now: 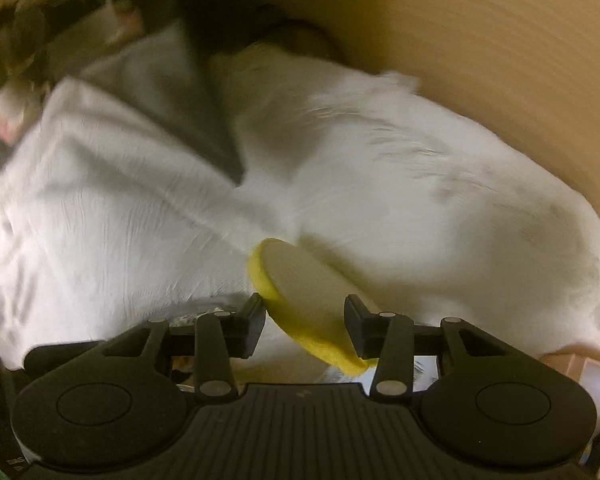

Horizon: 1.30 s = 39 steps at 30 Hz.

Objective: Organize soft objects
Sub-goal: 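Lift the pink sock with the left gripper while the right gripper grasps the glitter pad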

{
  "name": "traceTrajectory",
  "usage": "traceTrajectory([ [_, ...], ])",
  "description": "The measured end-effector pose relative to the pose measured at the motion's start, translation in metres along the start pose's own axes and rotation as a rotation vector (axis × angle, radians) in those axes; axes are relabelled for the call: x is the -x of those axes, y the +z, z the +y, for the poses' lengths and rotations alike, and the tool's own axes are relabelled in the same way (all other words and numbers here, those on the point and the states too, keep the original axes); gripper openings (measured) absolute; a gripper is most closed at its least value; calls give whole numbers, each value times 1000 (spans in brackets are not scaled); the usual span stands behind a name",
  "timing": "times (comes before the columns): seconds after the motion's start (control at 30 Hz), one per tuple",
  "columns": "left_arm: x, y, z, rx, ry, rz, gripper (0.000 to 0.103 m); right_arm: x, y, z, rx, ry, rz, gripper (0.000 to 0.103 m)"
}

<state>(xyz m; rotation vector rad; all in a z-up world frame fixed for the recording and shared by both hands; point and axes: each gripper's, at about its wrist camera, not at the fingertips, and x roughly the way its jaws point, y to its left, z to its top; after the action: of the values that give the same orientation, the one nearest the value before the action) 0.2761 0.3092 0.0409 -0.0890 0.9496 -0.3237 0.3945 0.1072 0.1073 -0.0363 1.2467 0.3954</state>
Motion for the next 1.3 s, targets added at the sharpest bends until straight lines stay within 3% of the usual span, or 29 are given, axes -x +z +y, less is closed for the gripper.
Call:
traceTrajectory([
  [0.13, -2, 1, -2, -5, 9, 6, 22, -8, -5, -10, -27, -35, 8, 42],
  [0.23, -5, 1, -1, 20, -4, 7, 22, -14, -7, -13, -41, -38, -8, 32],
  [0.3, -5, 0, 0, 37, -4, -2, 21, -12, -6, -13, -54, -20, -23, 16],
  [0.33, -5, -2, -1, 42, 1, -11, 19, -11, -6, -12, -56, -10, -27, 14],
  [0.6, 18, -18, -7, 104, 31, -120, 14, 30, -23, -2, -18, 52, -85, 14],
  [1.0, 113, 5, -29, 55, 157, -321, 13, 102, -53, -5, 14, 41, -200, 14],
  [1.3, 155, 22, -102, -47, 113, -394, 13, 187, -97, -33, 3, 11, -355, 14],
])
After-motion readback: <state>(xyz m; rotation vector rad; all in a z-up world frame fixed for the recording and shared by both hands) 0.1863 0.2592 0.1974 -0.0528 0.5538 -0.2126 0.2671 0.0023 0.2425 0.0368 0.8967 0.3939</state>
